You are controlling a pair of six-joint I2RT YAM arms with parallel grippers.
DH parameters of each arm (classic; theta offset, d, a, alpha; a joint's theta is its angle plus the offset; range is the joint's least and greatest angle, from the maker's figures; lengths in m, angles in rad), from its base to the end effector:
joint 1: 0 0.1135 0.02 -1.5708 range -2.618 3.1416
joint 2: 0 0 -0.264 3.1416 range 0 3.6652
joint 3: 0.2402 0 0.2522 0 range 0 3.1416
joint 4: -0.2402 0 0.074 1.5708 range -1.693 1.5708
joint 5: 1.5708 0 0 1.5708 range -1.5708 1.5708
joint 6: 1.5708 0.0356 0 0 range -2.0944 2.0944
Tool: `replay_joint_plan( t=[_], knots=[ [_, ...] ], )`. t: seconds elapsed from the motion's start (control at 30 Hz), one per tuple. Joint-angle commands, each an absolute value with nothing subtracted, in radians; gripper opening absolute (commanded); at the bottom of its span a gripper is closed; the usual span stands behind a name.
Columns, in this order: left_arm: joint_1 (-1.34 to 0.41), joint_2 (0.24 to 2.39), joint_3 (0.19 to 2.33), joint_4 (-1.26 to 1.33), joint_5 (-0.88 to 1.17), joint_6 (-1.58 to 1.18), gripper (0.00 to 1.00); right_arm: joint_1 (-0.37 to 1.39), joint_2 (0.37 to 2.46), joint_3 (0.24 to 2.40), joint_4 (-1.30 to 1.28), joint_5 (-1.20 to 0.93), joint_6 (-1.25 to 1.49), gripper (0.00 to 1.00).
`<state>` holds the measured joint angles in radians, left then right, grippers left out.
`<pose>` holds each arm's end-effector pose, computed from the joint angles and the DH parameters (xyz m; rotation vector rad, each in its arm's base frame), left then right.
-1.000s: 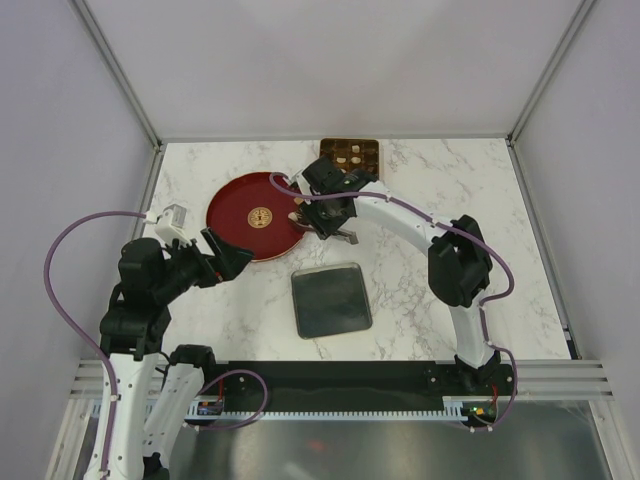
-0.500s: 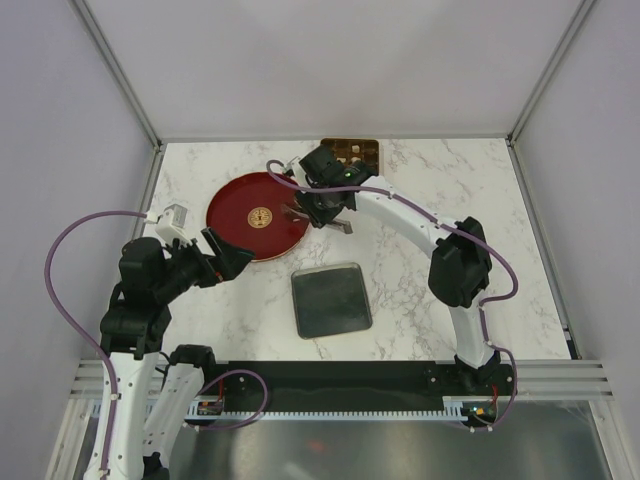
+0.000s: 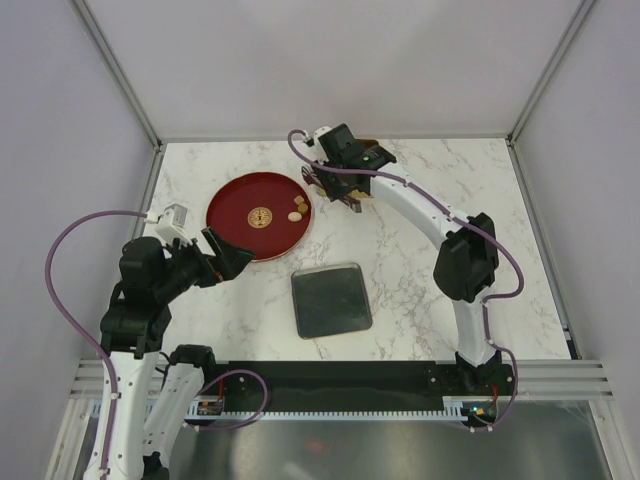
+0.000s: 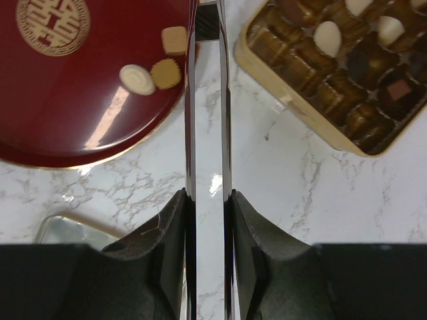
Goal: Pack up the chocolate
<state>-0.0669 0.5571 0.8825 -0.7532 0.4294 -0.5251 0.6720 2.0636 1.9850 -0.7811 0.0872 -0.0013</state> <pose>0.1044 -0.0219 0.3441 -0.1837 2.0406 -0.8038 0.3660 0.2872 0.3037 -0.7673 2.3118 0.1973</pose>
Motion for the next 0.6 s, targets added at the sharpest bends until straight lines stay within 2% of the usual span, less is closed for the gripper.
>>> replay_joint_plan(
  t=[0.0, 0.57],
  knots=[
    [-0.063, 0.563, 0.894, -0.723, 0.453, -0.505, 0.98, 0.621, 2.036, 2.031, -0.724, 0.161, 0.035, 0.37],
    [-0.063, 0.574, 0.887, -0.719, 0.448, -0.503, 0.98, 0.571, 2.086, 1.979, -0.663, 0.173, 0.051, 0.4]
  ],
)
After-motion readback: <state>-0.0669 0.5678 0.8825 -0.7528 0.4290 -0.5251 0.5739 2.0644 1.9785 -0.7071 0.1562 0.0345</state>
